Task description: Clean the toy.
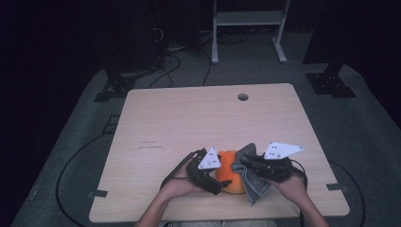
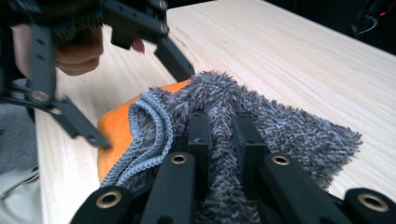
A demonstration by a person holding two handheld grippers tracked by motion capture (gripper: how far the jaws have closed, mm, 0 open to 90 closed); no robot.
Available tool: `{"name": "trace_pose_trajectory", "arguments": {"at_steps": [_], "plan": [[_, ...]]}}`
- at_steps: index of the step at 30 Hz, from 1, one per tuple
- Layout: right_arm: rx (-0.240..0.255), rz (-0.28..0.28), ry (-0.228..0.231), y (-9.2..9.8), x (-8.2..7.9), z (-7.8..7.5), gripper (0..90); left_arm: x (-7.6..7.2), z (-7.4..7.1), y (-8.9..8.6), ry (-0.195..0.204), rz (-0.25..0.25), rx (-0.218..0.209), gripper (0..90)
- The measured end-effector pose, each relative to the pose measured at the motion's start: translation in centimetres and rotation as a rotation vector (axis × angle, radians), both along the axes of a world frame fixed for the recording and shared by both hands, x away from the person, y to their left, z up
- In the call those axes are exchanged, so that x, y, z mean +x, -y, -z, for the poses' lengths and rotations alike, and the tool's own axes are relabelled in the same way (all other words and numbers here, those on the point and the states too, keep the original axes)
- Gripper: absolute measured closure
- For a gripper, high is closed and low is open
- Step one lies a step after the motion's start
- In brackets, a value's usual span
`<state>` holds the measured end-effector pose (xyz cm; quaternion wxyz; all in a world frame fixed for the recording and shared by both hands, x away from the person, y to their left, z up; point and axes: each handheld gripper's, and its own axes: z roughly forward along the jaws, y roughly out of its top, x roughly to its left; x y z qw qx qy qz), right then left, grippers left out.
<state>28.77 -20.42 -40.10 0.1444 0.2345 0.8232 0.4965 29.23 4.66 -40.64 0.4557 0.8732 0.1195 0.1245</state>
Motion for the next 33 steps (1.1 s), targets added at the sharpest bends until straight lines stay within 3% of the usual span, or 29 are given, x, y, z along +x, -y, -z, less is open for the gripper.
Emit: {"name": "trace_pose_trajectory", "arguments": {"at_steps": [1, 3, 4, 9, 11, 14, 15, 18, 24, 26, 31, 33], "plan": [[0.013, -0.012, -0.008, -0.2, -0.1, 0.1, 79.3, -0.1, 0.0, 0.2, 0.014, 0.005, 0.013, 12.5], [0.008, -0.021, -0.001, -0.8, -0.2, 0.2, 79.3, -0.2, 0.5, 0.5, 0.046, 0.003, 0.079, 13.1], [0.004, -0.025, -0.001, -0.9, -0.1, 0.2, 79.3, -0.2, 0.7, 0.4, 0.041, -0.003, 0.088, 14.1], [-0.028, 0.008, -0.033, 0.1, 0.3, 1.0, 79.3, 0.7, 1.2, -1.1, -0.049, -0.033, 0.15, 16.3], [-0.015, 0.016, -0.052, 0.6, 0.5, 1.4, 79.3, 0.8, 0.9, -1.3, -0.048, -0.021, 0.128, 16.0], [0.002, 0.02, -0.035, 0.2, 0.3, 1.3, 79.2, 0.5, 0.3, -0.9, 0.003, -0.009, 0.059, 12.3], [0.013, 0.009, -0.036, 0.0, 0.2, 1.3, 79.2, 0.4, 0.3, -0.7, 0.003, -0.004, 0.049, 13.2], [0.016, -0.001, -0.033, -0.4, 0.2, 1.4, 79.2, 0.5, 0.7, -0.5, 0.007, -0.023, 0.105, 15.4], [0.027, 0.045, -0.105, 1.1, 1.2, 2.7, 79.1, 1.2, 1.4, -1.7, -0.065, -0.068, 0.138, 19.7], [0.015, 0.059, -0.111, 1.5, 1.2, 2.8, 79.1, 1.5, 1.6, -2.1, -0.079, -0.072, 0.142, 20.3], [0.112, 0.01, -0.112, 1.3, 1.0, 2.1, 79.0, 1.9, 1.7, -2.8, -0.112, -0.07, 0.138, 20.3], [0.079, 0.005, -0.112, 0.9, 1.1, 2.4, 79.0, 2.0, 1.8, -3.0, -0.117, -0.064, 0.134, 20.3]]}}
